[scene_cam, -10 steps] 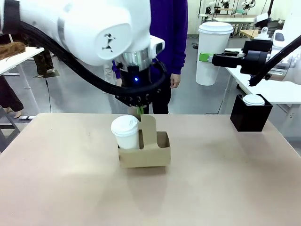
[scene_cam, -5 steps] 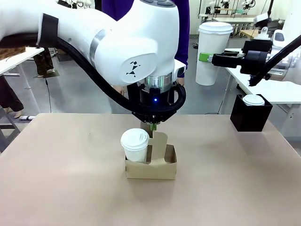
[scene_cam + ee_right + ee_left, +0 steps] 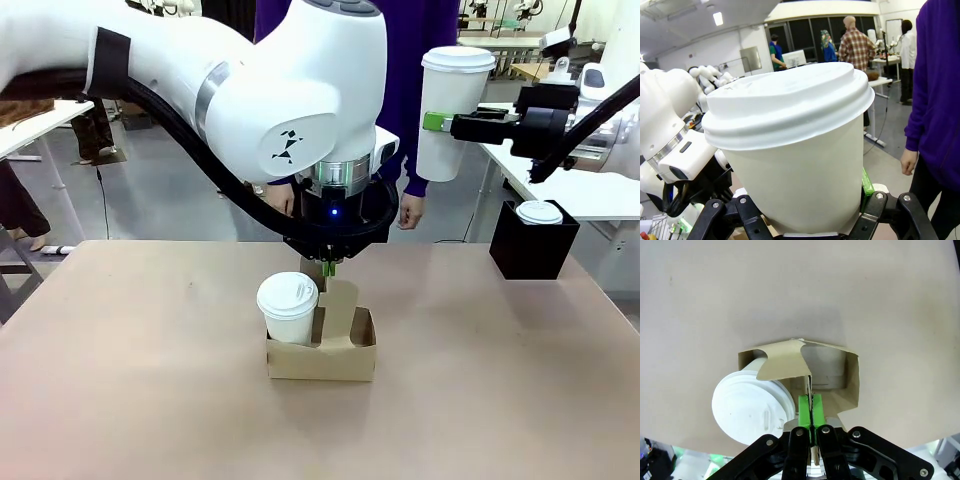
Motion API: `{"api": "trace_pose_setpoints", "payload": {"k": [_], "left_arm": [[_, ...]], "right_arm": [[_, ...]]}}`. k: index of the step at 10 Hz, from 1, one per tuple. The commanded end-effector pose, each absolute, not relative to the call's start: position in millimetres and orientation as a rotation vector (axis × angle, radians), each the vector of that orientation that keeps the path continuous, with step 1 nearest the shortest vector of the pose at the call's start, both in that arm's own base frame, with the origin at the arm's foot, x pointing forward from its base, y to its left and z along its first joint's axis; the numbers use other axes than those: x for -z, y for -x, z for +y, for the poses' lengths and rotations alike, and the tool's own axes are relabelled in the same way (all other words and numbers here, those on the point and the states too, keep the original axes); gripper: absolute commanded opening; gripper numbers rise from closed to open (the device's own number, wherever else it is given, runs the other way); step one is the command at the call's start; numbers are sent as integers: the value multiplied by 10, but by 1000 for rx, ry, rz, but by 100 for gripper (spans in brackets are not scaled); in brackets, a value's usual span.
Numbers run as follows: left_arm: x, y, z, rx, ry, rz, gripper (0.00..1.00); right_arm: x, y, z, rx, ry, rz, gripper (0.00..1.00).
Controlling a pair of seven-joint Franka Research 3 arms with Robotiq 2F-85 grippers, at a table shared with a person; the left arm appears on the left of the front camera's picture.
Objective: Pour a drink into a cup and package it in a carrier.
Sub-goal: Insert the held 600 ml Paper Cup into the Cup Carrier.
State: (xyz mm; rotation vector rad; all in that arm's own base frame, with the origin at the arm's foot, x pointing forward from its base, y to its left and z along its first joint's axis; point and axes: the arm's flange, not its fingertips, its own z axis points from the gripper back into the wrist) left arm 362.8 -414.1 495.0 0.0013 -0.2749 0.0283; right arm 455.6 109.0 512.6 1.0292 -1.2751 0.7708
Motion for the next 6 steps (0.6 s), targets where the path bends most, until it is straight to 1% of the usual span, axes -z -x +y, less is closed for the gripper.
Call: {"api": "trace_pose_setpoints", "payload": {"k": [1, 3, 4, 5, 6], "left_arm": [[-4937, -3628, -4114, -27, -1, -272, 1], [-4950, -3628, -4141, -28, -1, -275, 2], [-4962, -3606, -4071, 31, -11, -274, 60], [-5010, -3584, -4004, 35, -2, -274, 60], [-5086, -3577, -3941, 50, 12, -262, 100]], "right_arm": [[-5155, -4566, 1110, -786, -1029, -1292, 80], [-5155, -4566, 1110, -786, -1029, -1292, 80], [-5155, -4566, 1110, -786, -1029, -1292, 80], [-5155, -4566, 1110, -786, -1029, -1292, 80], [-5155, -4566, 1110, -786, -1029, -1292, 80]]}}
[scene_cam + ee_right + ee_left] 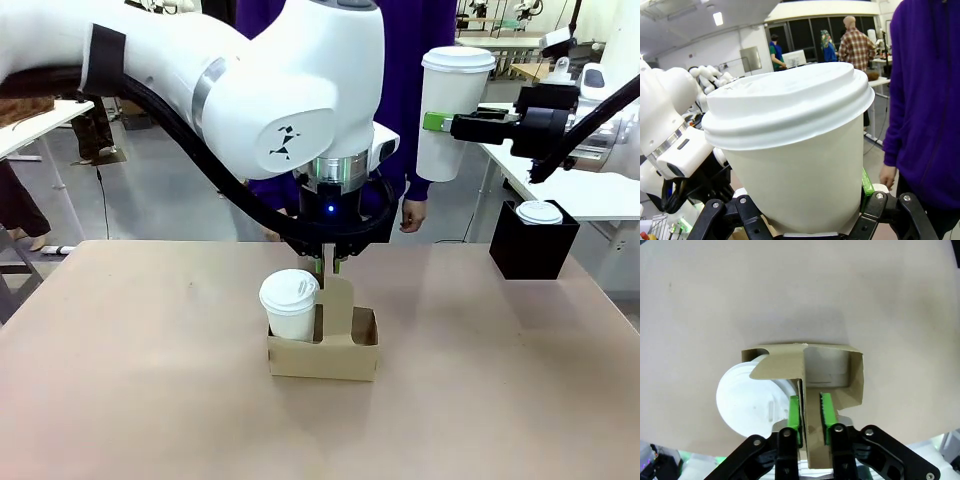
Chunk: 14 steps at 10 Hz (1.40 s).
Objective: Pour a drink into a cup and package it in a carrier.
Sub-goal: Insert the held 600 ml Paper Cup into the Cup Carrier.
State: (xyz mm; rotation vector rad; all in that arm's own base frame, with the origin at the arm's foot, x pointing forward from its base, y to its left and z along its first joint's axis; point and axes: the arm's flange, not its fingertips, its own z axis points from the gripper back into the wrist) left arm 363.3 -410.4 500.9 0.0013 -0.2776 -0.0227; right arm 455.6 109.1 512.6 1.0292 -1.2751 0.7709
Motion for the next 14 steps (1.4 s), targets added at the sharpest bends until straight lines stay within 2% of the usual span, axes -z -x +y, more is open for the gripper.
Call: {"api": "trace_pose_setpoints", "payload": {"k": [1, 2, 4, 6, 8, 11, 13, 14], "left_arm": [[-5200, -3554, -3869, 71, 39, -248, 61], [-5342, -3518, -3788, 96, 71, -240, 100], [-5596, -3443, -3536, 164, 131, -213, 100], [-5763, -3428, -3227, 272, 158, -187, 100], [-5843, -3440, -2759, 476, 167, -181, 100], [-5787, -3583, -2030, 647, 230, -229, 100], [-5590, -3541, -1844, 768, 198, -302, 100], [-5505, -3530, -1852, 754, 178, -314, 100]], "right_arm": [[-5155, -4566, 1110, -786, -1029, -1292, 80], [-5155, -4566, 1110, -786, -1029, -1292, 80], [-5126, -4556, 1090, -771, -1029, -1275, 80], [-4923, -4657, 1169, -859, -1140, -1219, 80], [-4693, -4628, 1371, -975, -1218, -1203, 80], [-4329, -4442, 1738, -1147, -1276, -1190, 80], [-4071, -4399, 1950, -1213, -1297, -1094, 80], [-3990, -4415, 2016, -1218, -1301, -1052, 80]]}}
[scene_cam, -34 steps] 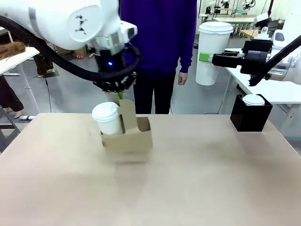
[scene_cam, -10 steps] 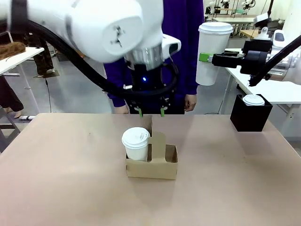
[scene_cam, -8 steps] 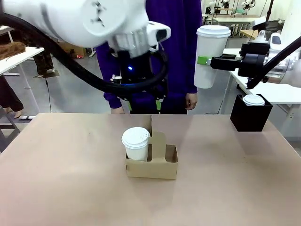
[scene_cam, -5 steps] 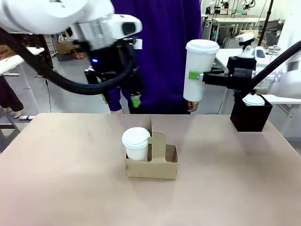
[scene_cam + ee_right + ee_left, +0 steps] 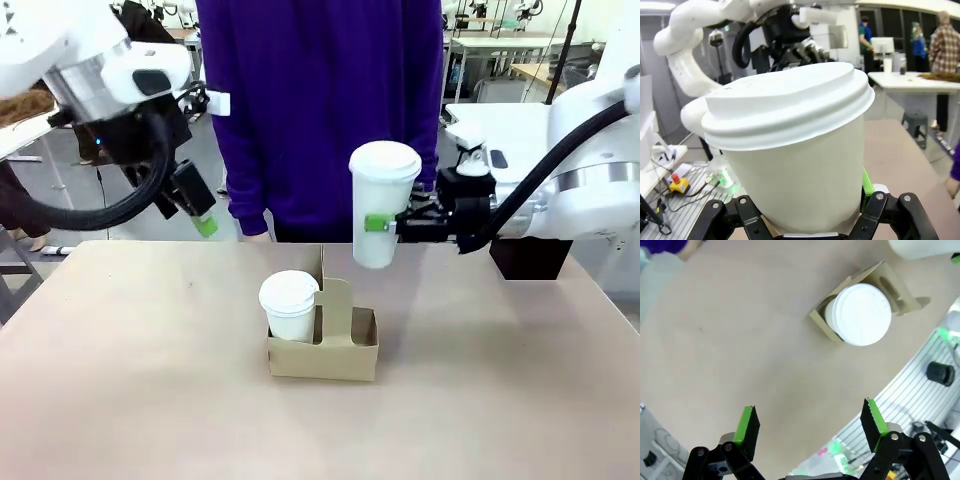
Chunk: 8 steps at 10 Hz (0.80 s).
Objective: Pour a drink into a cup and package it in a carrier.
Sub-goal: Insert the held 600 ml Paper Cup into the Cup Carrier.
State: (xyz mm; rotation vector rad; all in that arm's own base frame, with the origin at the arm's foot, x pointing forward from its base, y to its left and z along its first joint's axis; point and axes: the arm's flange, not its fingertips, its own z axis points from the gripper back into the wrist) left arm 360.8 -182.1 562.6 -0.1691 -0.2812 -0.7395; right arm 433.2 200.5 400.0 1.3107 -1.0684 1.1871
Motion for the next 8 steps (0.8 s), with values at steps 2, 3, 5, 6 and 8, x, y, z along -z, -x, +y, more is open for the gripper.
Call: {"api": "trace_pose_setpoints", "payload": {"k": [2, 3, 5, 6, 8], "left_arm": [[-5626, -3608, -1821, 740, 169, -281, 100], [-5626, -3608, -1821, 740, 169, -281, 100], [-5533, -3596, -1845, 729, 160, -289, 100], [-5440, -3622, -1729, 768, 176, -338, 100], [-5303, -3638, -1421, 809, 219, -377, 100]], "right_arm": [[-4000, -4332, 2005, -1187, -1311, -1068, 80], [-4000, -4332, 2005, -1187, -1311, -1068, 80], [-3884, -4334, 2009, -1198, -1311, -1029, 80], [-3868, -4373, 1915, -1220, -1359, -1024, 80], [-3712, -4454, 1895, -1252, -1450, -1026, 80]]}}
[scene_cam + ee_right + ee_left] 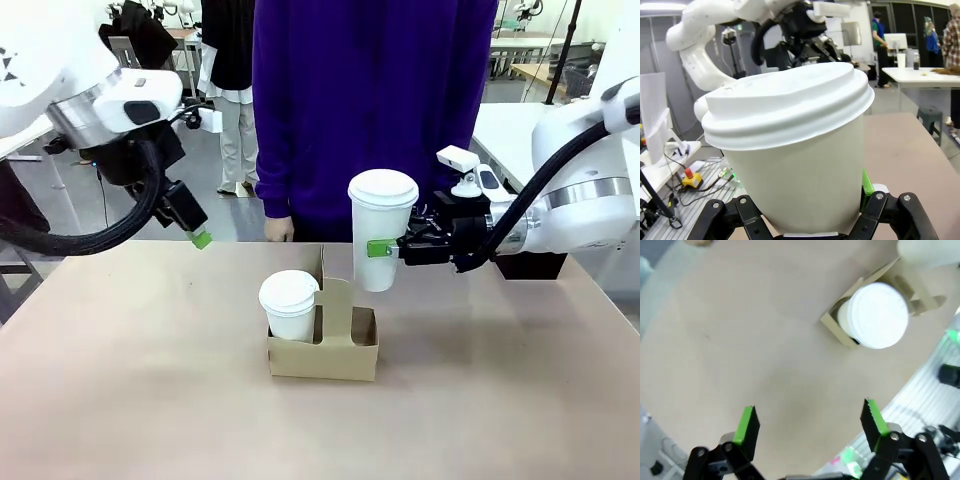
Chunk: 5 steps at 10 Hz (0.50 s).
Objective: Pour a drink into a cup and package it in a carrier.
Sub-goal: Insert the held 600 ml Paper Cup into the Cup Carrier.
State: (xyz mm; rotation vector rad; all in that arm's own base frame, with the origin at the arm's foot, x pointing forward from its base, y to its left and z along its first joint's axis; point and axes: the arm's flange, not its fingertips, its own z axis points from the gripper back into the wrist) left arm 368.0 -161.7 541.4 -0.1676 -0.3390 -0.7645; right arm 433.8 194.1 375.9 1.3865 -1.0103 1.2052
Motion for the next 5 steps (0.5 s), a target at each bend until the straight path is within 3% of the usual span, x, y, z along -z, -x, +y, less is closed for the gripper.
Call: {"api": "trace_pose_setpoints", "payload": {"k": [1, 5], "left_arm": [[-5273, -3625, -1297, 831, 268, -402, 100], [-5134, -3532, -916, 976, 318, -566, 100]], "right_arm": [[-3629, -4496, 1896, -1251, -1492, -1034, 80], [-3372, -4503, 2131, -1273, -1556, -1034, 80]]}}
